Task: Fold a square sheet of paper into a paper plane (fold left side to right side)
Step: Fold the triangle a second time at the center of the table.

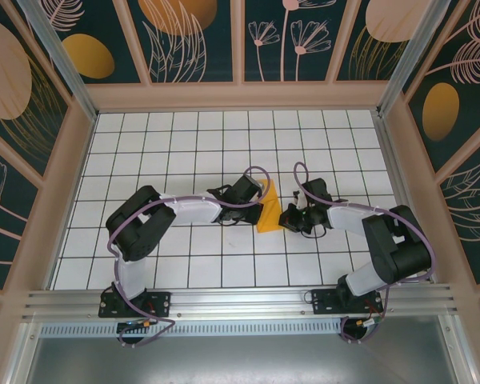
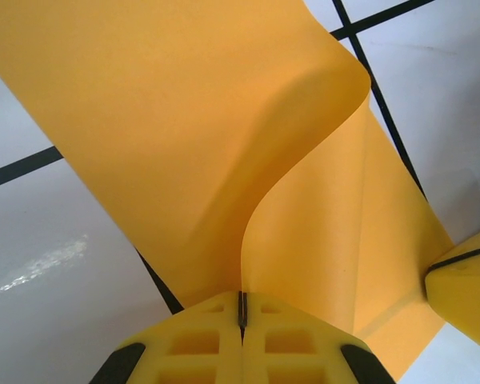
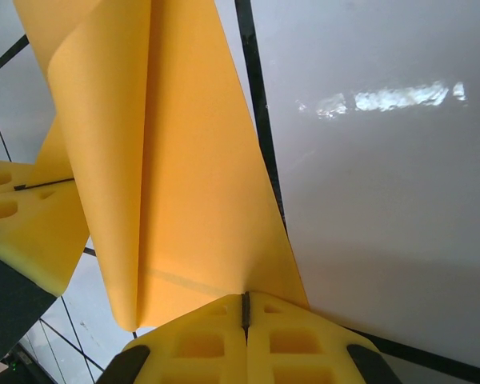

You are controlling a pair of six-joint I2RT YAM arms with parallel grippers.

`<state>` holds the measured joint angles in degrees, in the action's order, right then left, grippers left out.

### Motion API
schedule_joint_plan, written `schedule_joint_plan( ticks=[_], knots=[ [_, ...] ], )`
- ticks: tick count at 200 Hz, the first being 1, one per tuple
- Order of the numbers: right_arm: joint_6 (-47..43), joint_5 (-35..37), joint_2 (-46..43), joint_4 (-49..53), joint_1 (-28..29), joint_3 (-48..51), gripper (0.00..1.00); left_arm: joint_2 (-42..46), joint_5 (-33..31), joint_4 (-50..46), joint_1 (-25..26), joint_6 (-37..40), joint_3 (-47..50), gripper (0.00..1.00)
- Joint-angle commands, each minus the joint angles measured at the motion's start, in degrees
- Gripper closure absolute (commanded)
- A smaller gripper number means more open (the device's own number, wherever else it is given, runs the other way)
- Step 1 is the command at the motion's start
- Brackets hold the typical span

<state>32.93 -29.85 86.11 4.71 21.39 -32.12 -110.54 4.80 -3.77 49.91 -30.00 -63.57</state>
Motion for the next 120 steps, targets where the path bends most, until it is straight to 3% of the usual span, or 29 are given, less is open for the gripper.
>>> schedule_joint_plan(
  ticks=[1, 120],
  knots=[
    [-1.29, 3.13, 1.95, 5.66, 0.67, 0.74, 0.95, -0.72, -1.99, -2.02, -0.29, 1.17, -1.37, 0.96],
    [-1.29, 3.13, 2.2, 5.56, 0.76, 0.81, 0.94, -1.43, -2.29, -2.05, -0.29, 1.3, -1.38, 0.94]
  ],
)
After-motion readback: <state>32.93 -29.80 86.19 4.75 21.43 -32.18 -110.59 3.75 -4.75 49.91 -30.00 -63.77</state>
